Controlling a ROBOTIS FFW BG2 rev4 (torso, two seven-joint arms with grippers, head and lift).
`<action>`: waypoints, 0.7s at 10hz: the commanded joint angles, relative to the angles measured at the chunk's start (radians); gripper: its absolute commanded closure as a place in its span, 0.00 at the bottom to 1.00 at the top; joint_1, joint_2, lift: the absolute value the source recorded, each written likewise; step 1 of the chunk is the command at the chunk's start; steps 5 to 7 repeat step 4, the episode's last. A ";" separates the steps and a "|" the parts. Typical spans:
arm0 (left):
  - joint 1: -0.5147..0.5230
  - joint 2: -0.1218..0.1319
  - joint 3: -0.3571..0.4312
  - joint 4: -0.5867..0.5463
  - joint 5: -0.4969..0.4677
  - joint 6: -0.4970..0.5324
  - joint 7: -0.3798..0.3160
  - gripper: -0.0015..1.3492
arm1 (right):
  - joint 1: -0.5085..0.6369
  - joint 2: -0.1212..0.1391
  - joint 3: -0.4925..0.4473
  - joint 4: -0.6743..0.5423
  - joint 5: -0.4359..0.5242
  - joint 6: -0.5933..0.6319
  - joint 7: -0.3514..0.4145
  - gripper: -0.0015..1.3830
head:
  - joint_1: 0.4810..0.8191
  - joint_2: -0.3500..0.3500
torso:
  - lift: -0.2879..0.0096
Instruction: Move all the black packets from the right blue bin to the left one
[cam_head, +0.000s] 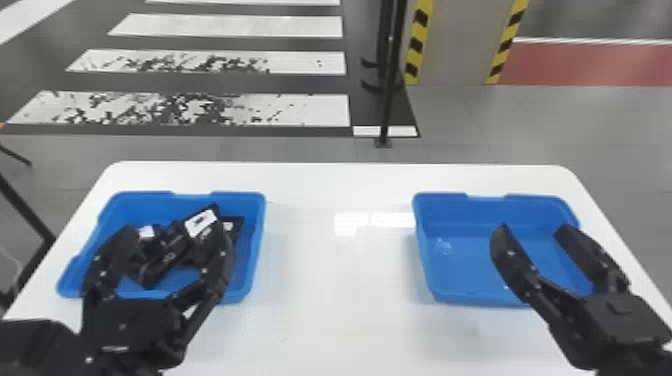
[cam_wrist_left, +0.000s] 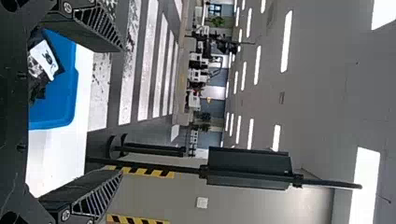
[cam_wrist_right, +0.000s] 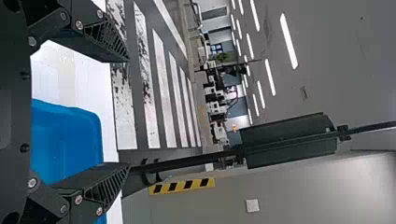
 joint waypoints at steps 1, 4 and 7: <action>-0.002 0.002 -0.001 0.000 0.000 0.001 -0.001 0.08 | 0.000 0.000 0.001 0.001 0.002 -0.011 0.000 0.19 | 0.63 0.47 | 0.50; -0.004 0.003 -0.001 0.000 0.000 0.008 -0.001 0.08 | 0.000 0.000 0.001 0.001 0.020 -0.025 0.000 0.19 | 0.63 0.47 | 0.50; -0.004 0.003 -0.001 0.000 0.000 0.008 -0.001 0.08 | 0.000 0.000 0.001 0.001 0.020 -0.025 0.000 0.19 | 0.63 0.47 | 0.50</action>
